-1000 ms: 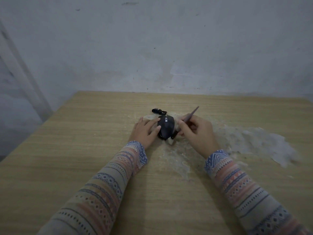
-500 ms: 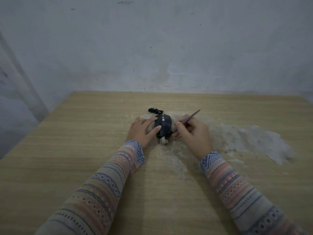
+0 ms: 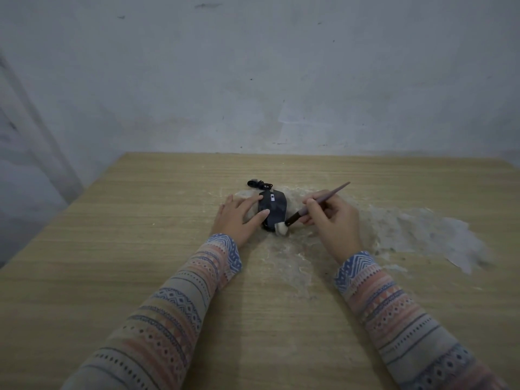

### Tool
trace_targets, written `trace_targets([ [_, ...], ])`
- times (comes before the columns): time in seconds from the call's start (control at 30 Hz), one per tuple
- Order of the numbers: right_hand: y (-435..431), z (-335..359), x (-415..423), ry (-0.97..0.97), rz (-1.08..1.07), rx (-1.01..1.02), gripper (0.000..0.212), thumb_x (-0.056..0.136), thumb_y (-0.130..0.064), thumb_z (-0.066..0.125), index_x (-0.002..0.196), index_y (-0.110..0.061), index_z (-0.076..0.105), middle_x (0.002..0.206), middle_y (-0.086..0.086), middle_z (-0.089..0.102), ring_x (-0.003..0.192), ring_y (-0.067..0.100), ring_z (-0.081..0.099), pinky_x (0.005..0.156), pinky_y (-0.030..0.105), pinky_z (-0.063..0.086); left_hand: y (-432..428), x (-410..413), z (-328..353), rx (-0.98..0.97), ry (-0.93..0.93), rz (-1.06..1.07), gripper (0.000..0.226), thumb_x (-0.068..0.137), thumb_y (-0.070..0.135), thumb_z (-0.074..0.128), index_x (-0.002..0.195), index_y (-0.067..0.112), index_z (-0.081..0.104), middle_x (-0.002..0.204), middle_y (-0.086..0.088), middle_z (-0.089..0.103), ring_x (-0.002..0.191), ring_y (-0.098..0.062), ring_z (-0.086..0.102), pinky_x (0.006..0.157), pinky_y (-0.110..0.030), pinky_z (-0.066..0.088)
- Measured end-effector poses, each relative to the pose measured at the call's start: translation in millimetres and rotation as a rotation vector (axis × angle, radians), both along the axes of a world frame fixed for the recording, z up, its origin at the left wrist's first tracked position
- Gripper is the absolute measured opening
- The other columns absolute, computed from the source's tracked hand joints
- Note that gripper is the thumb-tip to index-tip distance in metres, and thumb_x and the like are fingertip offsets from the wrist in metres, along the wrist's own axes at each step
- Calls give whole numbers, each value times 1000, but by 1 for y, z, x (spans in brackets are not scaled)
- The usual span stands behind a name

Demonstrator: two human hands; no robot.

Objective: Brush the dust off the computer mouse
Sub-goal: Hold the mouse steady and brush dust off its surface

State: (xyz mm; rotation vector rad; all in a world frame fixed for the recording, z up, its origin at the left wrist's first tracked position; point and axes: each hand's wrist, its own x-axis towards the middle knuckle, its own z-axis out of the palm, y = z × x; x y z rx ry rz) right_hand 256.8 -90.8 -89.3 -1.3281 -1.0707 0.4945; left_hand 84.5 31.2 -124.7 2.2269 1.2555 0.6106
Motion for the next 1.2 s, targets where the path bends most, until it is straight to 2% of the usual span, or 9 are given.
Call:
trace_targets([
  [0.17, 1, -4, -7, -24, 87, -9, 8, 92, -14, 63, 89, -17, 70, 77, 3, 75, 70, 15, 74, 64, 22, 59, 1, 0, 0, 1, 7, -1, 50, 89, 60, 43, 137, 44, 40, 151, -1, 38, 147, -26, 9, 119, -47, 7],
  [0.3, 0, -1, 0, -125, -109, 57, 14, 92, -16, 61, 86, -28, 66, 76, -1, 73, 69, 11, 73, 63, 23, 59, 0, 0, 0, -5, -6, 3, 50, 89, 60, 44, 137, 45, 41, 151, -1, 38, 147, -25, 8, 119, -47, 8],
  [0.47, 2, -2, -3, -85, -15, 53, 13, 92, -16, 61, 87, -26, 67, 74, 0, 73, 69, 11, 73, 61, 20, 58, -1, 0, 0, 2, -10, 1, 50, 89, 59, 45, 137, 44, 41, 150, -1, 39, 147, -26, 9, 119, -47, 9],
  [0.57, 7, 2, 0, -132, -164, 70, 16, 94, -20, 60, 87, -34, 64, 81, -2, 73, 75, 12, 73, 66, 25, 61, -1, 0, 0, 1, -11, 1, 50, 89, 60, 44, 137, 45, 41, 150, 0, 39, 147, -25, 9, 118, -48, 10],
  [0.7, 18, 6, 5, 107, -139, 104, 13, 94, -15, 62, 89, -25, 69, 88, 5, 74, 80, 17, 75, 71, 26, 61, -1, 0, -1, 8, -11, 5, 50, 89, 61, 44, 136, 46, 41, 150, 0, 39, 147, -25, 9, 119, -47, 9],
  [0.83, 27, 1, 11, -35, -205, 1, 20, 93, -14, 62, 86, -32, 67, 93, 1, 74, 86, 17, 74, 77, 32, 61, -2, -1, -1, 9, -7, 3, 51, 89, 61, 43, 137, 46, 40, 150, 0, 39, 147, -25, 9, 119, -46, 9],
  [1.0, 46, 6, 7, 89, -40, -34, 18, 94, -10, 60, 90, -24, 70, 94, 4, 75, 88, 16, 75, 79, 27, 60, -3, 1, 2, 14, 16, 10, 51, 90, 59, 42, 138, 44, 39, 150, -1, 39, 147, -25, 9, 118, -47, 10],
  [1.1, 59, 10, 6, 57, -103, -117, 20, 94, -7, 60, 86, -23, 69, 95, 6, 74, 90, 19, 73, 83, 32, 60, -4, 1, 3, 12, 17, 9, 51, 91, 58, 42, 139, 43, 39, 150, -2, 38, 147, -26, 8, 118, -48, 11],
  [1.2, 69, 14, 2, 139, -69, -108, 20, 94, -6, 59, 86, -21, 69, 94, 10, 75, 88, 20, 74, 79, 28, 60, -4, 0, 4, 13, 19, 3, 50, 91, 58, 42, 139, 42, 39, 150, -2, 38, 147, -26, 8, 118, -48, 11],
])
